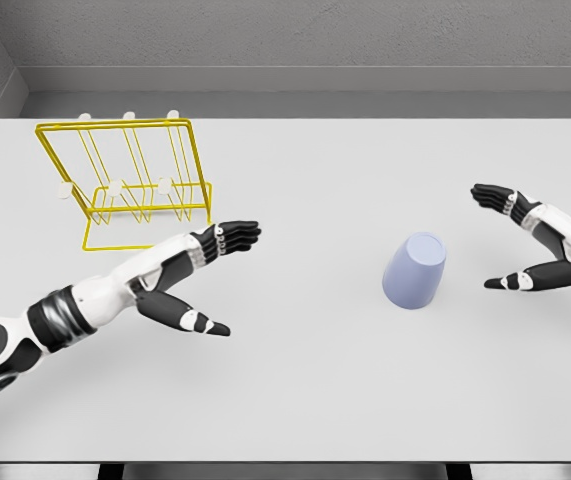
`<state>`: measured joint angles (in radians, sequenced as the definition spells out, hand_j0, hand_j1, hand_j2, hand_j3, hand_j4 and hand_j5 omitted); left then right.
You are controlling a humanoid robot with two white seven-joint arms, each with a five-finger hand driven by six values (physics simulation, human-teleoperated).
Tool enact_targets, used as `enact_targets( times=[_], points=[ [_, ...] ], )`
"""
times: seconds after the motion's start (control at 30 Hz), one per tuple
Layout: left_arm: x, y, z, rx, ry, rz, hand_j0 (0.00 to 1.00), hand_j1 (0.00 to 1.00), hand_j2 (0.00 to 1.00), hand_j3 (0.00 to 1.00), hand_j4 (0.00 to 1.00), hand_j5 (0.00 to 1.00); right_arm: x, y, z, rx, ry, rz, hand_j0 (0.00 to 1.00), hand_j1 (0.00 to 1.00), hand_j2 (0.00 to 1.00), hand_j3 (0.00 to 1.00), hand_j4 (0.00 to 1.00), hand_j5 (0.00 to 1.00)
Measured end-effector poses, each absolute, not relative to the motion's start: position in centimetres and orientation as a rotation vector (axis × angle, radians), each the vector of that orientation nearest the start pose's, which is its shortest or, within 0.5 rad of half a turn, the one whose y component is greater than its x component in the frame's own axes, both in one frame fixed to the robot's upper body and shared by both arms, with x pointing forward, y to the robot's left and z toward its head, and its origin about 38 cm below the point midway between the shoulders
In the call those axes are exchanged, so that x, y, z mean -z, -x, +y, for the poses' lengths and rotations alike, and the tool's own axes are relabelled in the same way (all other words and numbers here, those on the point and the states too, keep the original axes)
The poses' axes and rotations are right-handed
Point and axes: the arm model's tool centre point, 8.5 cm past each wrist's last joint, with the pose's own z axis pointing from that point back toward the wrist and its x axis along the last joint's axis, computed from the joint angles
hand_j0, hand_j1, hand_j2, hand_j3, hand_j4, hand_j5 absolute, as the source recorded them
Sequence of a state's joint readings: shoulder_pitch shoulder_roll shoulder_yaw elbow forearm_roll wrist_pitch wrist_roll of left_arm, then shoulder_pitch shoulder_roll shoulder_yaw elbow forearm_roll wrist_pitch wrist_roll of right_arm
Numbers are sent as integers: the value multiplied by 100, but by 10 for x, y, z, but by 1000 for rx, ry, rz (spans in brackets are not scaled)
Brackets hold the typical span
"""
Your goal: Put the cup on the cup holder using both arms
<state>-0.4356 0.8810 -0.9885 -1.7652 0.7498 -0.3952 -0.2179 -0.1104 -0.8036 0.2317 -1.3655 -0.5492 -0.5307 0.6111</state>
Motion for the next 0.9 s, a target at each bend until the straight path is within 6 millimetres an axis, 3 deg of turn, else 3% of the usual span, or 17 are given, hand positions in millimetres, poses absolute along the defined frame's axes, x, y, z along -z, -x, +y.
enact_targets(
  times=[0.4,0.53,0.67,0.9],
  points=[
    [-145,-332,218,904,720,-1550,100,100,100,100,100,100,-120,-361,-384,-853,-310,-1567,100,100,100,100,100,100],
    [-145,-333,217,908,719,-1551,100,100,100,100,100,100,-115,-361,-377,-849,-326,-1569,100,100,100,100,100,100],
    [-145,-333,216,907,718,-1549,100,100,100,100,100,100,-105,-363,-356,-843,-350,-1590,100,100,100,100,100,100],
    [-146,-334,215,909,714,-1552,100,100,100,100,100,100,-99,-363,-350,-838,-358,-1580,100,100,100,100,100,100]
  ],
)
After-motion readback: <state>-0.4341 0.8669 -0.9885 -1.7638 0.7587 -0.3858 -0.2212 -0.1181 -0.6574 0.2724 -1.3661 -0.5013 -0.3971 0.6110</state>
